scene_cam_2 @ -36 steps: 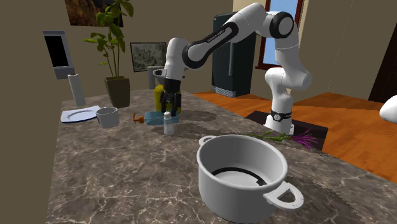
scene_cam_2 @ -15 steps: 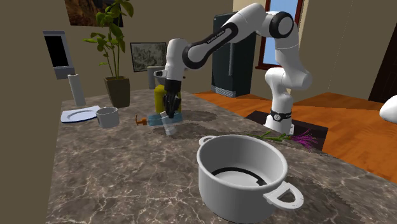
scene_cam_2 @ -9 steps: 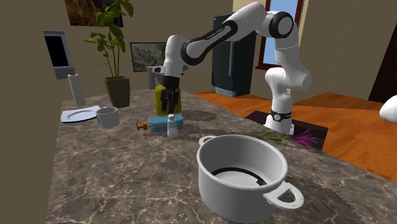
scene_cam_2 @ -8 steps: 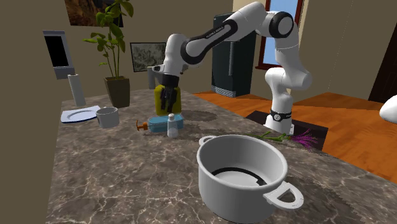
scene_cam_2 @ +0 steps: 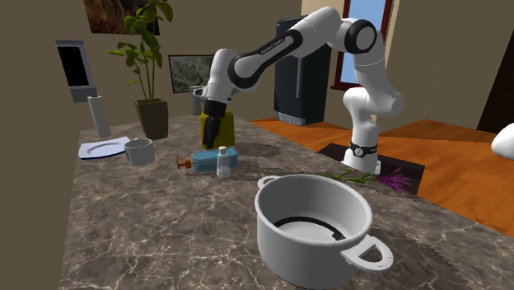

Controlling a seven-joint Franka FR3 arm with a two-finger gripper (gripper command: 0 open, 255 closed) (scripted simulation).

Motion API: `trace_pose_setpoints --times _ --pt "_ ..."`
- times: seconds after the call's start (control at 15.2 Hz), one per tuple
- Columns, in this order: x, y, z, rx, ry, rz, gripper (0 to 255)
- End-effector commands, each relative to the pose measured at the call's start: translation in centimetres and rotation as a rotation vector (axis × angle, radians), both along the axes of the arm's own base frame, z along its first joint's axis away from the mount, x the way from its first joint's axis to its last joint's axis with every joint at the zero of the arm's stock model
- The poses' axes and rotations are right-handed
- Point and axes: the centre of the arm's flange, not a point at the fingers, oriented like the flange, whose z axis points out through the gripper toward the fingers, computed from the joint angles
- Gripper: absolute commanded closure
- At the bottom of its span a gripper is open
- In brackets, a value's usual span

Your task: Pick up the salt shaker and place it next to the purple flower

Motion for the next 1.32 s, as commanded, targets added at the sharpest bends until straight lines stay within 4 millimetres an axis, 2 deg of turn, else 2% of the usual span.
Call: trace_pose_setpoints --times 0.0,0.46,0.53,1.12,1.19,1.25 --pt "0.2 0.0 -0.9 0.0 0.0 -0.001 0" --pt "0.2 0.0 -0.9 0.0 0.0 -0.001 0" --pt "0.2 0.0 -0.9 0.0 0.0 -0.001 255" --pt "0.2 0.0 -0.9 0.0 0.0 -0.001 255" --pt "0.2 0.0 -0.9 0.0 0.0 -0.001 0" --pt "-0.1 1.1 -0.2 -0.015 0.025 0.025 0"
